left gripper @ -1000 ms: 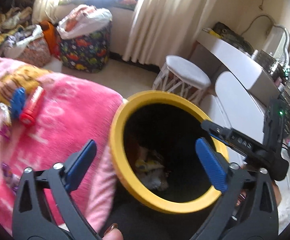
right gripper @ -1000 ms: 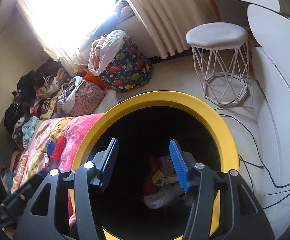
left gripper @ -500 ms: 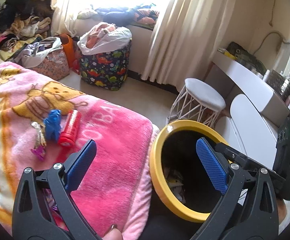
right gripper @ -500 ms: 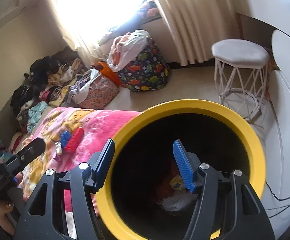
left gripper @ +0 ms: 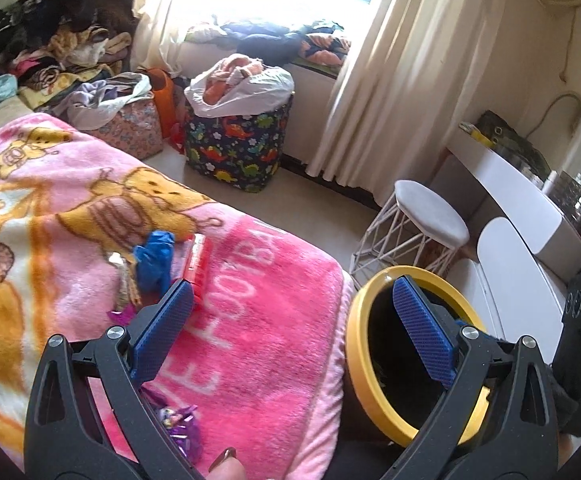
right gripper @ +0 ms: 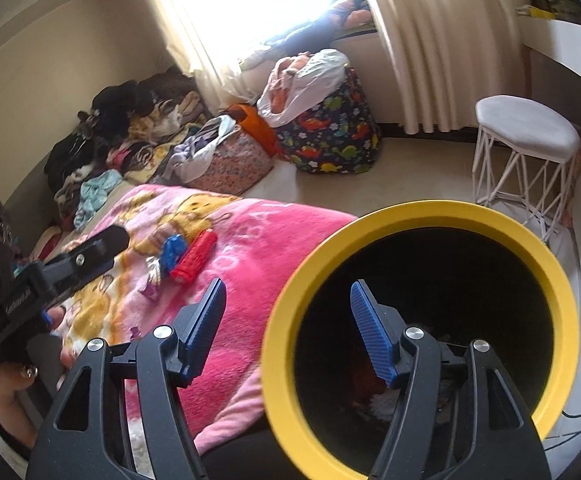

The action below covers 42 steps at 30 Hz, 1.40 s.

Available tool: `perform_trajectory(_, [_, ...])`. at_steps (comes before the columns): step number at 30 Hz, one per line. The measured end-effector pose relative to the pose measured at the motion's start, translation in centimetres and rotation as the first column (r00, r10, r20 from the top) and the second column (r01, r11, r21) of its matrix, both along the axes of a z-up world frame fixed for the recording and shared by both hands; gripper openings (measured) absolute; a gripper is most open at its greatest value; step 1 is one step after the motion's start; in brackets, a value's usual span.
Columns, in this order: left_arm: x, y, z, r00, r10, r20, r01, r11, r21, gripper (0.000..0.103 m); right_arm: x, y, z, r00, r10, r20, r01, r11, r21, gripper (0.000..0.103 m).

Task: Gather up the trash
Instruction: 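Move both open tools back over the blue bag and purple wrappers, then grasp the blue plastic bag with left tool while right tool grasps purple wrapper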

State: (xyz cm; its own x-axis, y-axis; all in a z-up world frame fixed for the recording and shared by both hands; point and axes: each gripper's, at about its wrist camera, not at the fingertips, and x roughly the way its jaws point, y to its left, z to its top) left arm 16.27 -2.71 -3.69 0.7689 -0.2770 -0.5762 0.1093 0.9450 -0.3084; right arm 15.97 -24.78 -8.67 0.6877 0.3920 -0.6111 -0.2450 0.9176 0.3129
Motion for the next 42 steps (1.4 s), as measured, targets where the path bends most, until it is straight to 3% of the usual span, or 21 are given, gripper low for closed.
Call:
perform_trajectory(15, [1.2,5.5,0.1,0.996,0.087,-0.007,-0.087,0.996,-0.012,0.092,-0.7,6.9,-1.2,0.979,0.193,-0.067,-0.194,0.981,-0.005,0.063])
perform_trajectory(24, [3.5,7.7,-0.9,0.996,0.065,-0.054,-0.065,0.998,-0.004,0.069,-1.0,11.8,-3.5,0.933,0.326,-0.153,-0.329,0.944,0.005,0.063])
perform_trajectory(26, [4.1,7.9,-1.2,0.996,0.051,-0.066,-0.052,0.999,-0.007,0.059,-1.0,12.8,-4.1,0.92,0.35,-0.176,-0.354,0.935,0.01,0.063])
perform_trajectory(38, [7.5,8.0,-4.0,0.986,-0.013,-0.164,0.021,0.999,0.042,0.057,0.4,17.9,-7.7,0.846,0.444,-0.296,-0.457,0.889,0.031,0.062])
perform_trajectory(42, [8.6,8.0,-5.0,0.982,-0.02,-0.189,0.031,0.998,0.056,0.057,1.2,18.3,-8.4,0.837,0.442,-0.324,-0.449,0.892,0.055,0.053])
